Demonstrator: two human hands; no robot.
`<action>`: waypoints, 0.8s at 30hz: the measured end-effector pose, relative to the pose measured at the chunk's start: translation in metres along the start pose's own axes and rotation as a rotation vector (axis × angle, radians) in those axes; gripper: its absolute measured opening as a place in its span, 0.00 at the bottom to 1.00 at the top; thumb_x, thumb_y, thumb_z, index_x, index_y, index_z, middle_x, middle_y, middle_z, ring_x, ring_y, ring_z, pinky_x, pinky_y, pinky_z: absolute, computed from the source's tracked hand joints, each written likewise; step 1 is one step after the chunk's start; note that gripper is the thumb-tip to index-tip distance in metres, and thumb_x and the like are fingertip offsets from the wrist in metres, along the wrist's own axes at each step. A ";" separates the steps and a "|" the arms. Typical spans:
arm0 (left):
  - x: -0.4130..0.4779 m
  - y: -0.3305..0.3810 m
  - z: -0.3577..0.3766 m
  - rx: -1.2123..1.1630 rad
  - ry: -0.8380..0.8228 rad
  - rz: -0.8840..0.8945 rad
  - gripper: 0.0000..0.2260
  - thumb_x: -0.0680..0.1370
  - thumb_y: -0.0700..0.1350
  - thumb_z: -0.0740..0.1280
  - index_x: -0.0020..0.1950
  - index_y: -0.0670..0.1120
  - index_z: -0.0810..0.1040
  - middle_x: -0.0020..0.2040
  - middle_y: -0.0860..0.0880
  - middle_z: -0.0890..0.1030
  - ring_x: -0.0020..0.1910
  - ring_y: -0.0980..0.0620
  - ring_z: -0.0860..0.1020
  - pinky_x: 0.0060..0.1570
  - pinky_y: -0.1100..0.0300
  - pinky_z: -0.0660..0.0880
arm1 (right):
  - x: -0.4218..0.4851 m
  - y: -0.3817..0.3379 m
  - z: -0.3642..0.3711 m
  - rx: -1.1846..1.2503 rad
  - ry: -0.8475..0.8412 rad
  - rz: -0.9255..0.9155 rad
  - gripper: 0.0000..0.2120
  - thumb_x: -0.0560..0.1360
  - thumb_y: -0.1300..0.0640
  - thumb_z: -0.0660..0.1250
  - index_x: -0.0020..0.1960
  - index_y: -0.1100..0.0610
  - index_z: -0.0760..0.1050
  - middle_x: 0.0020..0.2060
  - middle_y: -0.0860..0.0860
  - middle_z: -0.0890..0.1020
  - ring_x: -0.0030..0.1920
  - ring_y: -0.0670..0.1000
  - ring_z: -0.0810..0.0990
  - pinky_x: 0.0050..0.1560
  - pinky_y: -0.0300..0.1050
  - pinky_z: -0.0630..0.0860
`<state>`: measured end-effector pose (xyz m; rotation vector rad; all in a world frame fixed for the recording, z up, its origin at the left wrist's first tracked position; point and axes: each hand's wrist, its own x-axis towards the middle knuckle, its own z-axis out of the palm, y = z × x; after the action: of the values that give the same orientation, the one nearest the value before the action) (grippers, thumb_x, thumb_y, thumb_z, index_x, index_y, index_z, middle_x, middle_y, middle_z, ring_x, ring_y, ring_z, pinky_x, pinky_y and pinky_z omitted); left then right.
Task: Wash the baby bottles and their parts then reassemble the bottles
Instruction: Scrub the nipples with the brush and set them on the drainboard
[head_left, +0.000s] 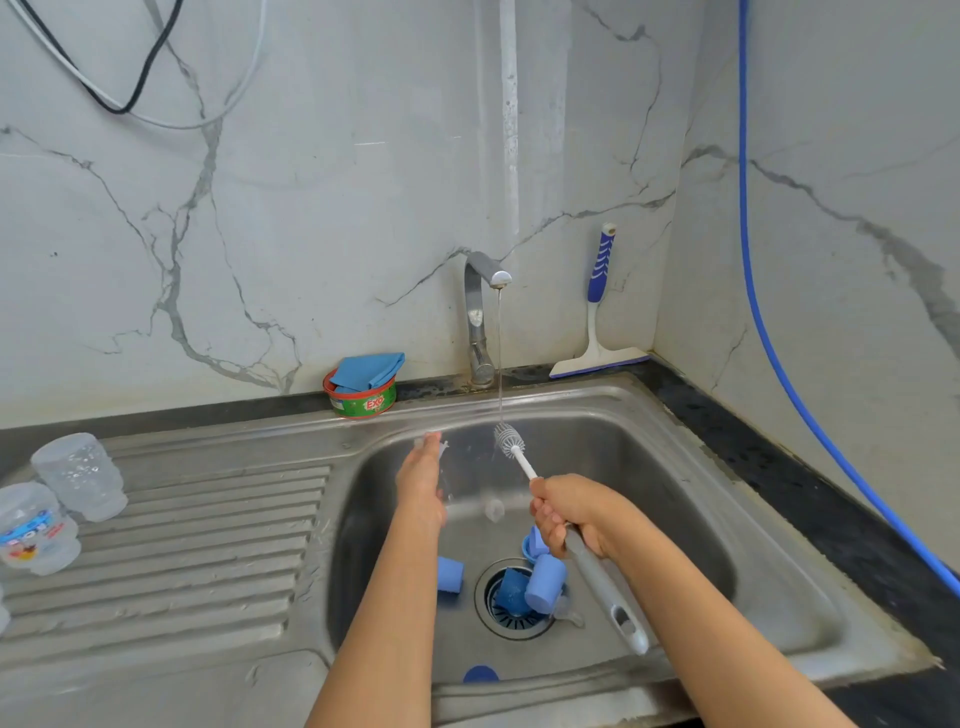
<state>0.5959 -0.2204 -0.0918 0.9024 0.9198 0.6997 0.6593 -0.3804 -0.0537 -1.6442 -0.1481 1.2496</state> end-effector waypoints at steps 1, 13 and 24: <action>0.001 -0.004 0.002 0.031 0.017 0.015 0.21 0.78 0.52 0.67 0.68 0.46 0.72 0.62 0.48 0.75 0.59 0.51 0.72 0.57 0.56 0.70 | -0.001 0.001 0.001 -0.045 0.031 -0.025 0.18 0.81 0.56 0.52 0.32 0.57 0.64 0.17 0.47 0.63 0.15 0.43 0.59 0.16 0.32 0.58; 0.009 -0.001 0.036 -0.301 -0.145 -0.475 0.08 0.79 0.43 0.66 0.44 0.39 0.75 0.36 0.46 0.81 0.34 0.54 0.76 0.37 0.65 0.71 | 0.012 0.002 -0.002 -0.168 0.283 -0.259 0.13 0.81 0.55 0.52 0.43 0.60 0.68 0.21 0.51 0.68 0.17 0.48 0.64 0.20 0.38 0.63; 0.039 -0.004 0.061 -0.195 -0.187 -0.473 0.11 0.81 0.39 0.58 0.43 0.37 0.76 0.29 0.44 0.80 0.34 0.53 0.74 0.34 0.60 0.72 | 0.014 0.003 -0.002 -0.223 0.308 -0.282 0.15 0.81 0.55 0.51 0.40 0.61 0.69 0.22 0.52 0.69 0.18 0.48 0.65 0.21 0.39 0.65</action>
<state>0.6679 -0.2116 -0.0904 0.5371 0.8394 0.2850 0.6657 -0.3742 -0.0653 -1.9109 -0.3255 0.7786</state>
